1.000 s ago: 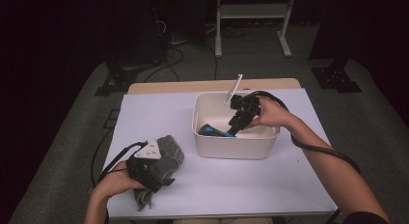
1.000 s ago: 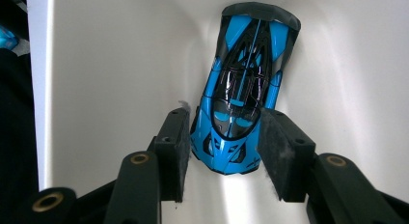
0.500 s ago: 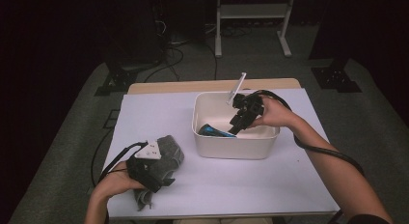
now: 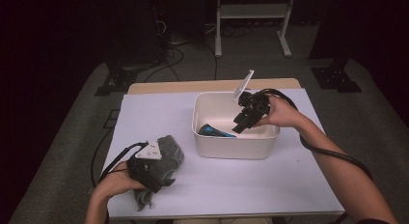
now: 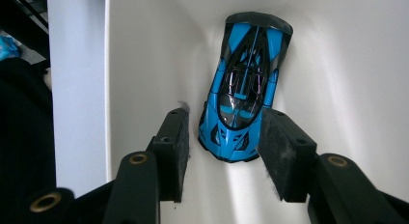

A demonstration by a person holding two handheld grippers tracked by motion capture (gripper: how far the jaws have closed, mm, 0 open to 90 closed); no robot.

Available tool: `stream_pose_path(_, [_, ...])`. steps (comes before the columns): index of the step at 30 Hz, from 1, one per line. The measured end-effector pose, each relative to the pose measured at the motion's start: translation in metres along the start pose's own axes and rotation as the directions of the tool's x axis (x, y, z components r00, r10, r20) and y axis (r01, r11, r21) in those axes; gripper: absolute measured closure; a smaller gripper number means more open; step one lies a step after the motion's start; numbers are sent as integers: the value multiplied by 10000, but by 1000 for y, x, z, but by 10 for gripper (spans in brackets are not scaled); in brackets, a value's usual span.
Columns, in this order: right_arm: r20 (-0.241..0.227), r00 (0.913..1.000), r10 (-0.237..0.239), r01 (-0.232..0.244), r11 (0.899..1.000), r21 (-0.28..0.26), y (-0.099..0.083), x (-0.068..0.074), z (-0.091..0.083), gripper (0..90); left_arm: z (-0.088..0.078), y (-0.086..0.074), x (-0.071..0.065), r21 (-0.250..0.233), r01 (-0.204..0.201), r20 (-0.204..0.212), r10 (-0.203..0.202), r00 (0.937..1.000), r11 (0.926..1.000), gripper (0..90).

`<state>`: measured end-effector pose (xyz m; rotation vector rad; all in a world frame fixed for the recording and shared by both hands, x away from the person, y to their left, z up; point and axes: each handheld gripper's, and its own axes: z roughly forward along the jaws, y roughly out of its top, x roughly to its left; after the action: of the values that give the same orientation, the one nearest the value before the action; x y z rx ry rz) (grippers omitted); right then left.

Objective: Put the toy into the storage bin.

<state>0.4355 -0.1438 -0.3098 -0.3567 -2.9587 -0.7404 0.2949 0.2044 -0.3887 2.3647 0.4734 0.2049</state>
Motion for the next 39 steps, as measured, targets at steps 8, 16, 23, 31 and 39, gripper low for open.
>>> stream_pose_path(8, [13, 10000, 24, -24, 10000, -10, -3, 3, -3, 523, 0, 0, 0, 7, -24, 4, 24, 10000, 10000, 28])
stream_pose_path(16, [87, 10000, -6, 7, 9999, -117, -5, 5, -8, 523, 0, -1, 0, 30, -13, 4, 13, 10000, 10000, 28])
stream_pose_path(23, [223, 9998, -3, 9, 9996, -268, -10, 7, -16, 524, 1, -1, -1, 56, 22, 20, -22, 10000, 10000, 28])
stream_pose_path(31, [416, 9991, 33, -11, 9986, -521, -18, 12, -30, 523, 2, -1, -1, 110, -4, 27, 3, 10000, 9999, 28])
stream_pose_path(39, [579, 9981, 232, -180, 9959, -884, -28, 17, -44, 518, 3, -2, -2, 140, -2, 46, 1, 10000, 9999, 28])
